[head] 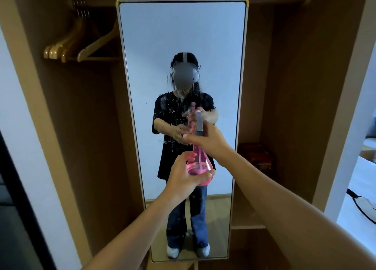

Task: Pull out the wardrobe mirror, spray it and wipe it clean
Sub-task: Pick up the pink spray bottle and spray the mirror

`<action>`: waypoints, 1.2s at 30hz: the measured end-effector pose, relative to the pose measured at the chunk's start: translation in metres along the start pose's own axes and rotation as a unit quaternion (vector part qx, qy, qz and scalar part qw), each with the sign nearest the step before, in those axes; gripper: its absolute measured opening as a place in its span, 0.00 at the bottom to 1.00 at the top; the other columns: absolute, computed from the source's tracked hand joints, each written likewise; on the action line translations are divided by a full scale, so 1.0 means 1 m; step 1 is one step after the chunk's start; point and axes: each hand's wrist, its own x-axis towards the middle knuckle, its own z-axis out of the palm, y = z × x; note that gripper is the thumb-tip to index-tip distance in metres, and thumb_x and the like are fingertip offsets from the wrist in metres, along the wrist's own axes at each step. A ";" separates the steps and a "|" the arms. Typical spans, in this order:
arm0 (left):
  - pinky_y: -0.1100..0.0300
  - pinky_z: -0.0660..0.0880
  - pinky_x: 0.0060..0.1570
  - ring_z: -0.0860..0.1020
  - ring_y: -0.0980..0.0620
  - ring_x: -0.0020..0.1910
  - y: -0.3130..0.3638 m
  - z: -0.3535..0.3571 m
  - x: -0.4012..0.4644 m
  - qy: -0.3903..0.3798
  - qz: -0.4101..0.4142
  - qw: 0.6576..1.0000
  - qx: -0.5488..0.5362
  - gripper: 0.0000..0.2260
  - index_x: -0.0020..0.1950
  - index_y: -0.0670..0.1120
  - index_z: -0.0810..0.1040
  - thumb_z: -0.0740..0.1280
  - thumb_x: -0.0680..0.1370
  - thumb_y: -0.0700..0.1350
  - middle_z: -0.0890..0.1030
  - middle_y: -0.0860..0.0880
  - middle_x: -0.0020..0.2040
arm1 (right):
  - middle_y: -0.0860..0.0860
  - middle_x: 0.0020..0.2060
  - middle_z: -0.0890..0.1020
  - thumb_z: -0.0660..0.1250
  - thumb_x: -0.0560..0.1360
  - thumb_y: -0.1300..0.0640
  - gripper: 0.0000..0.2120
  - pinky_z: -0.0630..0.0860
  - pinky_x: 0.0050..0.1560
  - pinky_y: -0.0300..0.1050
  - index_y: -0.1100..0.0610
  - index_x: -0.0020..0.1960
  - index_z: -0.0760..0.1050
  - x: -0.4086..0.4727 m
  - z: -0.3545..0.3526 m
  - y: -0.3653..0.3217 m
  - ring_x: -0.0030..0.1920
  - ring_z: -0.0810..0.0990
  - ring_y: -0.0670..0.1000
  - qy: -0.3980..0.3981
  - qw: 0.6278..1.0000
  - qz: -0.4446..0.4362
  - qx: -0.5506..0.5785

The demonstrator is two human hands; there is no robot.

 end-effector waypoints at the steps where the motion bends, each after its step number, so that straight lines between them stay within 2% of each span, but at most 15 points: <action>1: 0.72 0.75 0.42 0.80 0.66 0.45 -0.001 -0.003 0.000 0.002 -0.002 1.000 -0.004 0.23 0.56 0.48 0.73 0.79 0.67 0.40 0.80 0.51 0.50 | 0.43 0.34 0.77 0.75 0.70 0.54 0.10 0.72 0.36 0.38 0.49 0.44 0.73 0.001 0.004 -0.001 0.33 0.76 0.40 -0.003 1.000 -0.003 0.002; 4: 0.71 0.75 0.40 0.80 0.67 0.41 -0.004 -0.013 -0.002 0.005 -0.004 1.000 -0.016 0.21 0.51 0.51 0.73 0.78 0.67 0.35 0.80 0.54 0.45 | 0.47 0.37 0.79 0.75 0.69 0.54 0.10 0.78 0.43 0.48 0.51 0.46 0.75 0.005 0.015 -0.002 0.39 0.79 0.47 -0.011 1.000 -0.009 0.002; 6: 0.69 0.76 0.43 0.81 0.65 0.43 -0.008 -0.019 -0.002 0.015 -0.003 1.000 -0.013 0.21 0.50 0.52 0.72 0.79 0.66 0.37 0.81 0.54 0.45 | 0.47 0.35 0.78 0.74 0.69 0.54 0.10 0.77 0.42 0.49 0.50 0.42 0.73 0.006 0.021 -0.004 0.37 0.78 0.47 -0.017 1.000 -0.015 0.000; 8: 0.63 0.78 0.48 0.82 0.59 0.47 -0.014 -0.025 -0.002 0.025 -0.014 0.999 -0.017 0.24 0.52 0.52 0.73 0.81 0.63 0.45 0.82 0.54 0.46 | 0.46 0.34 0.77 0.74 0.70 0.54 0.10 0.75 0.41 0.45 0.51 0.40 0.72 0.008 0.029 -0.006 0.37 0.77 0.47 -0.021 1.000 -0.016 -0.003; 10: 0.60 0.78 0.51 0.82 0.57 0.47 -0.016 -0.031 -0.004 0.029 -0.019 0.999 -0.014 0.24 0.52 0.52 0.74 0.80 0.61 0.48 0.83 0.59 0.45 | 0.47 0.40 0.82 0.74 0.69 0.53 0.09 0.79 0.48 0.48 0.50 0.41 0.73 0.010 0.036 -0.005 0.43 0.81 0.47 -0.023 1.000 -0.010 -0.002; 13: 0.61 0.78 0.50 0.82 0.59 0.46 -0.018 -0.038 -0.005 0.027 -0.017 0.999 -0.008 0.22 0.52 0.51 0.74 0.80 0.63 0.44 0.82 0.63 0.43 | 0.50 0.48 0.85 0.74 0.67 0.49 0.12 0.79 0.54 0.55 0.52 0.46 0.77 0.011 0.045 -0.005 0.50 0.83 0.50 -0.028 1.000 -0.001 0.005; 17: 0.60 0.78 0.52 0.82 0.55 0.49 -0.020 -0.045 -0.005 0.032 -0.017 0.999 0.003 0.25 0.54 0.51 0.74 0.80 0.61 0.51 0.83 0.55 0.47 | 0.51 0.48 0.85 0.73 0.65 0.46 0.17 0.79 0.54 0.57 0.54 0.48 0.78 0.012 0.053 -0.006 0.50 0.83 0.51 -0.028 0.999 0.008 0.013; 19: 0.63 0.77 0.52 0.81 0.57 0.50 -0.019 -0.048 -0.006 0.033 -0.019 0.999 0.013 0.26 0.56 0.50 0.74 0.81 0.64 0.49 0.81 0.53 0.49 | 0.50 0.47 0.85 0.74 0.63 0.46 0.16 0.80 0.54 0.56 0.53 0.46 0.76 0.014 0.056 -0.005 0.52 0.83 0.49 -0.029 0.999 0.008 0.017; 22: 0.65 0.76 0.51 0.80 0.60 0.50 -0.021 -0.052 -0.008 0.037 -0.028 0.999 0.027 0.24 0.56 0.52 0.73 0.81 0.65 0.47 0.80 0.55 0.50 | 0.48 0.48 0.84 0.74 0.66 0.50 0.13 0.79 0.56 0.54 0.50 0.46 0.74 0.012 0.059 -0.009 0.54 0.82 0.47 -0.042 0.999 0.000 0.022; 24: 0.67 0.76 0.48 0.81 0.61 0.48 -0.020 -0.055 -0.012 0.043 -0.030 0.998 0.026 0.22 0.54 0.52 0.73 0.80 0.66 0.44 0.81 0.55 0.48 | 0.50 0.50 0.83 0.74 0.69 0.50 0.15 0.78 0.56 0.53 0.53 0.51 0.74 0.011 0.063 -0.012 0.53 0.81 0.50 -0.045 0.999 -0.008 0.010; 26: 0.70 0.75 0.44 0.81 0.62 0.47 -0.020 -0.060 -0.015 0.047 -0.033 0.998 0.016 0.21 0.56 0.48 0.74 0.79 0.67 0.41 0.81 0.54 0.47 | 0.54 0.46 0.81 0.74 0.70 0.51 0.17 0.77 0.51 0.50 0.58 0.52 0.74 0.008 0.068 -0.015 0.47 0.80 0.52 -0.049 0.999 -0.017 0.001; 29: 0.76 0.72 0.40 0.79 0.70 0.42 -0.020 -0.068 -0.022 0.044 -0.030 0.998 0.023 0.20 0.56 0.43 0.73 0.77 0.69 0.37 0.79 0.56 0.44 | 0.53 0.37 0.75 0.74 0.71 0.52 0.16 0.73 0.43 0.47 0.61 0.48 0.72 0.007 0.079 -0.019 0.39 0.74 0.49 -0.060 0.998 -0.030 -0.005; 31: 0.75 0.73 0.40 0.79 0.70 0.42 -0.023 -0.074 -0.025 0.045 -0.031 0.998 0.018 0.21 0.57 0.42 0.72 0.77 0.69 0.36 0.79 0.55 0.46 | 0.50 0.34 0.73 0.73 0.70 0.51 0.15 0.71 0.40 0.44 0.59 0.43 0.70 0.008 0.087 -0.020 0.36 0.72 0.48 -0.066 0.997 -0.032 -0.019; 33: 0.74 0.73 0.42 0.80 0.68 0.42 -0.028 -0.080 -0.027 0.056 -0.039 0.998 0.014 0.22 0.58 0.41 0.72 0.77 0.68 0.35 0.80 0.54 0.47 | 0.50 0.34 0.73 0.73 0.70 0.51 0.15 0.71 0.39 0.43 0.57 0.42 0.69 0.008 0.095 -0.023 0.36 0.72 0.48 -0.068 0.997 -0.031 -0.027; 36: 0.74 0.73 0.42 0.80 0.67 0.42 -0.030 -0.087 -0.030 0.058 -0.030 0.997 0.030 0.17 0.51 0.46 0.74 0.76 0.69 0.34 0.82 0.58 0.41 | 0.55 0.39 0.78 0.74 0.70 0.50 0.17 0.74 0.43 0.46 0.61 0.47 0.74 0.006 0.104 -0.028 0.40 0.75 0.50 -0.064 0.997 -0.031 -0.034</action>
